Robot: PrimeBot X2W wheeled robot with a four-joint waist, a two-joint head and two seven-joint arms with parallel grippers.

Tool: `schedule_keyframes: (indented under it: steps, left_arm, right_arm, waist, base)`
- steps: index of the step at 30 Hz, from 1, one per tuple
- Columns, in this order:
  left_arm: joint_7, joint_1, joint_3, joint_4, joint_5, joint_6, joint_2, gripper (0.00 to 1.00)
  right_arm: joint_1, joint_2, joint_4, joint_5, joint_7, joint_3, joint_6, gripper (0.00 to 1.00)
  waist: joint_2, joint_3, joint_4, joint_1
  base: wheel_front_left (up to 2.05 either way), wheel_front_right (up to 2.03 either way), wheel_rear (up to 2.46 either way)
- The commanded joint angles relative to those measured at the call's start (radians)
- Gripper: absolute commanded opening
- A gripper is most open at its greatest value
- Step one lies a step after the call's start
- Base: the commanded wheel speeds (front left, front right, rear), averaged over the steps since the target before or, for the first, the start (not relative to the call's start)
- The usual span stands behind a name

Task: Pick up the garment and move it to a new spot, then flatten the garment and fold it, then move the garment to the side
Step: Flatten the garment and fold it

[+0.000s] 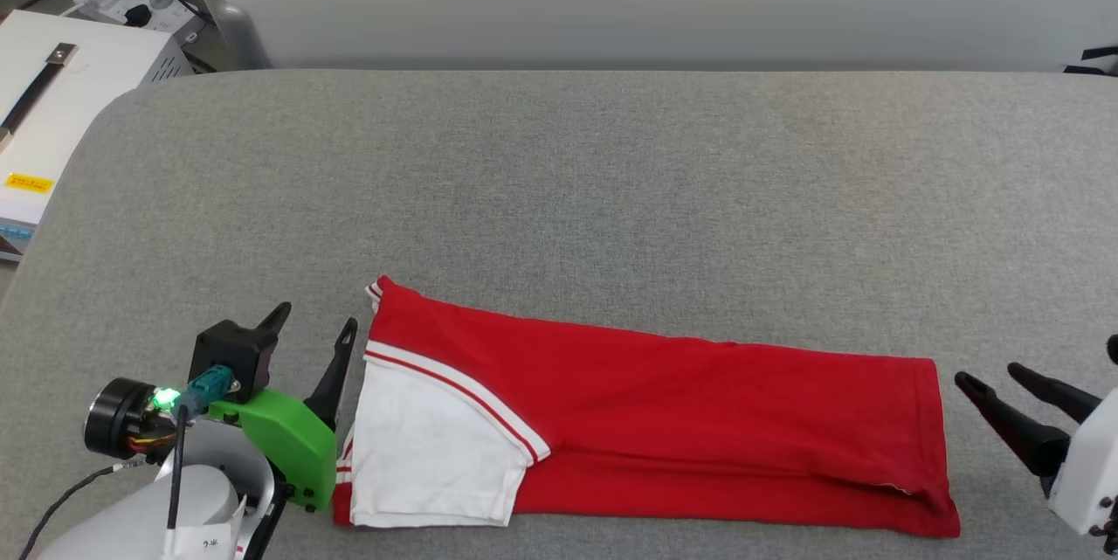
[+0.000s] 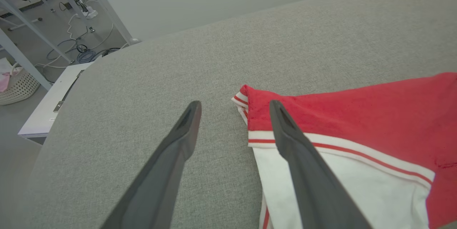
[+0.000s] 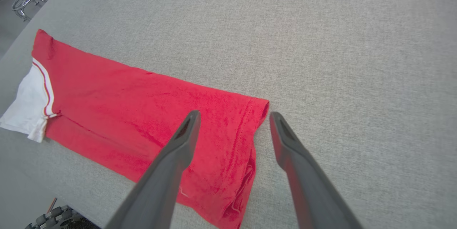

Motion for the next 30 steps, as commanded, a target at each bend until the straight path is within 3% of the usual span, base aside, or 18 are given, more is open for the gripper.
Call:
schedule_keyframes:
  steps: [1, 6, 12, 18, 22, 30]
  left_arm:
    - [-0.015, 0.025, 0.022, -0.009, 0.022, 0.027, -0.012, 1.0]
    - [-0.026, 0.089, 0.166, -0.065, 0.15, 0.123, -0.06, 1.0]
    - [-0.026, 0.211, 0.362, -0.122, 0.342, 0.163, -0.154, 1.0]
    - [-0.026, 0.297, 0.497, -0.118, 0.501, 0.112, -0.264, 1.0]
    - [-0.026, 0.351, 0.583, -0.11, 0.576, 0.061, -0.341, 1.0]
    - [-0.027, 0.448, 0.708, -0.123, 0.701, 0.005, -0.472, 1.0]
  right_arm:
    - [0.014, -0.01, -0.008, 0.015, 0.02, -0.024, 0.0, 1.0]
    - [0.025, -0.04, -0.004, 0.092, 0.151, -0.077, 0.0, 1.0]
    - [0.0, -0.045, 0.044, 0.141, 0.275, -0.078, 0.0, 1.0]
    - [-0.043, -0.007, 0.11, 0.138, 0.319, -0.039, 0.0, 1.0]
    - [-0.068, 0.02, 0.145, 0.139, 0.318, -0.015, 0.0, 1.0]
    - [-0.087, 0.062, 0.2, 0.146, 0.305, 0.068, 0.0, 1.0]
  waist:
    - [0.0, -0.005, 0.003, 0.0]
    - [0.0, 0.001, 0.015, 0.0]
    - [0.0, 0.027, 0.043, 0.0]
    - [0.0, 0.066, 0.084, 0.0]
    - [0.0, 0.085, 0.107, 0.0]
    - [0.0, 0.104, 0.139, 0.0]
  base:
    - [0.0, 0.0, 0.0]
    - [0.0, 0.0, 0.0]
    - [0.0, 0.0, 0.0]
    - [0.0, 0.0, 0.0]
    - [0.0, 0.0, 0.0]
    - [0.0, 0.0, 0.0]
